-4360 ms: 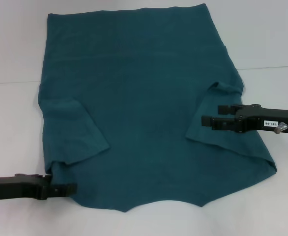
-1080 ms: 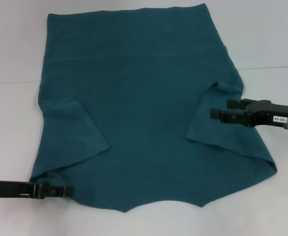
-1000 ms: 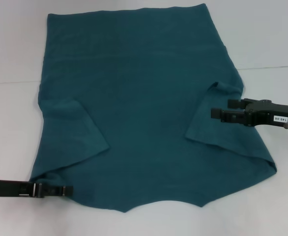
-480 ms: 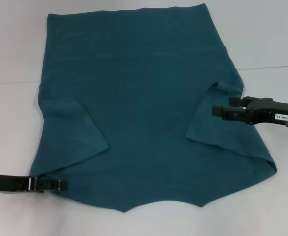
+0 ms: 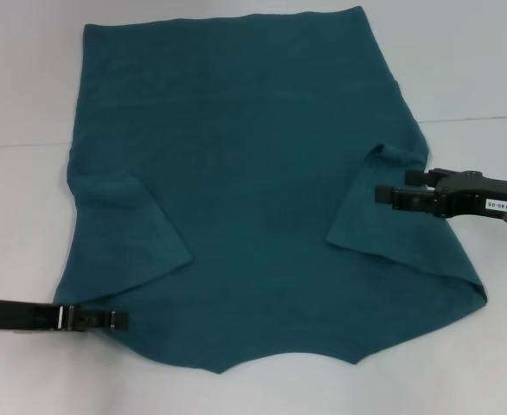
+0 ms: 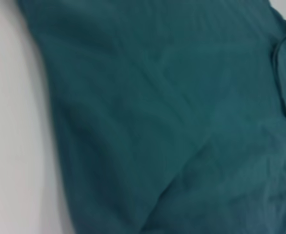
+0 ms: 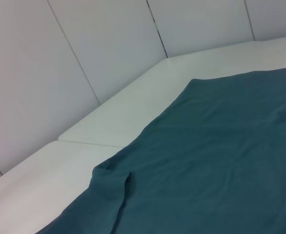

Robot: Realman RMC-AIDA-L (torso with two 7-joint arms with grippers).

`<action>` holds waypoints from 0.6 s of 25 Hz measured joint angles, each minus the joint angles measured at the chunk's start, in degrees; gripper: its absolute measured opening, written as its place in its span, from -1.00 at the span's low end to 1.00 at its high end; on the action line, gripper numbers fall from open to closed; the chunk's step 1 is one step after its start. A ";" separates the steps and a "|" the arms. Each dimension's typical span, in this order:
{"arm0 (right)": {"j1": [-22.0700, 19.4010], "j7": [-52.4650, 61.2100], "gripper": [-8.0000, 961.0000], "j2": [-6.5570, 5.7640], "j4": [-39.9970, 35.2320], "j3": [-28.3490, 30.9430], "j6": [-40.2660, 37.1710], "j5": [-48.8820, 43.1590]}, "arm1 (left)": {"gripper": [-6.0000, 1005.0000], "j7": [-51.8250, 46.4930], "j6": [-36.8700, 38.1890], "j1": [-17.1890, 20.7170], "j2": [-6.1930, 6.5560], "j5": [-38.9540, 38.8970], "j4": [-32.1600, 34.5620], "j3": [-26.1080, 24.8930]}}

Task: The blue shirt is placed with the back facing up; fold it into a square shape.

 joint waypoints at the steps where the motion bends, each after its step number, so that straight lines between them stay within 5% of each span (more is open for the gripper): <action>1: 0.00 -0.02 0.93 0.00 0.00 0.00 0.00 0.00 | 0.75 0.16 0.21 -0.18 0.00 -0.17 0.12 0.06; 15: -0.01 -0.05 0.93 0.00 0.00 0.51 0.01 0.00 | 0.75 0.04 5.21 0.56 0.05 0.24 7.30 -0.89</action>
